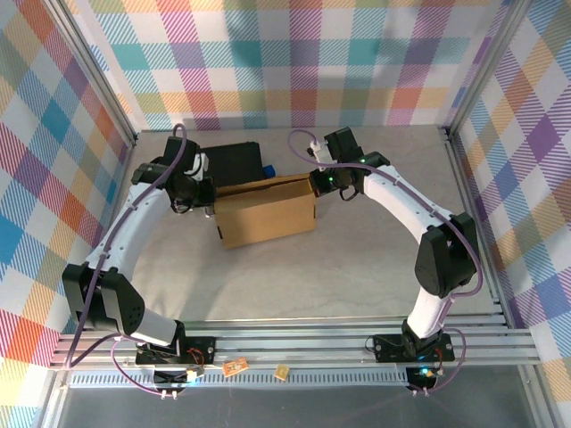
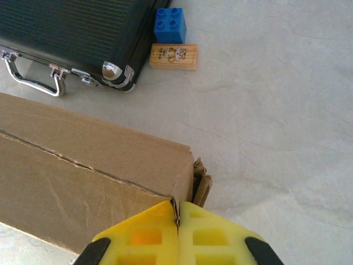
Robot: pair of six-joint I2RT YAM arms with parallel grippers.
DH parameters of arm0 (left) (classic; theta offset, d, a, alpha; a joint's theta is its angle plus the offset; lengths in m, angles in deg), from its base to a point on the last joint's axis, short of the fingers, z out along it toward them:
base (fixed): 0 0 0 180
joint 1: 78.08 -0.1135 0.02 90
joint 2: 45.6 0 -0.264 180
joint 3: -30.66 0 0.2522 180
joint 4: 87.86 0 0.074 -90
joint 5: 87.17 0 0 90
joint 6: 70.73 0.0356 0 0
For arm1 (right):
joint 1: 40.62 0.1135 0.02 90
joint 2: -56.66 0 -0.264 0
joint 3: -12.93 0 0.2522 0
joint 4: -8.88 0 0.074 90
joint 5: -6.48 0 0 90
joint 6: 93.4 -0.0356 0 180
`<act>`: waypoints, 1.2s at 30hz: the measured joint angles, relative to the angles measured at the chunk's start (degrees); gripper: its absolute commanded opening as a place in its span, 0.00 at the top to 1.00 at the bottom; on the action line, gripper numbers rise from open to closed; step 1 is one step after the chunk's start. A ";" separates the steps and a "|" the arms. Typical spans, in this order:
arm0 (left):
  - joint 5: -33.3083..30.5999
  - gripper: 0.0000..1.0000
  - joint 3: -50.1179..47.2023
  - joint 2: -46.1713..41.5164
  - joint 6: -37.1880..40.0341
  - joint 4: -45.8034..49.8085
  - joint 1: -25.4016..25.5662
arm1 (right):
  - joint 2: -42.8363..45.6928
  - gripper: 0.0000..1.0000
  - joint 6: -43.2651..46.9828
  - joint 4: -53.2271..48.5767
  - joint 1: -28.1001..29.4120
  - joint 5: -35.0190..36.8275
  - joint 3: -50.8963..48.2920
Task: Fold the paper box
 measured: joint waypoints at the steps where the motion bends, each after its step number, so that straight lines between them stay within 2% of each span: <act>1: 0.20 0.98 0.72 0.42 -0.76 0.50 0.00 | 0.00 1.00 -0.02 -0.11 0.00 0.02 0.00; 19: 4.79 1.00 5.29 3.34 -14.80 7.26 0.04 | 0.00 1.00 -0.24 -2.27 0.11 1.09 0.00; 36: 8.46 1.00 15.13 7.41 -16.04 14.73 0.04 | -0.66 1.00 0.22 -4.55 0.15 3.21 0.66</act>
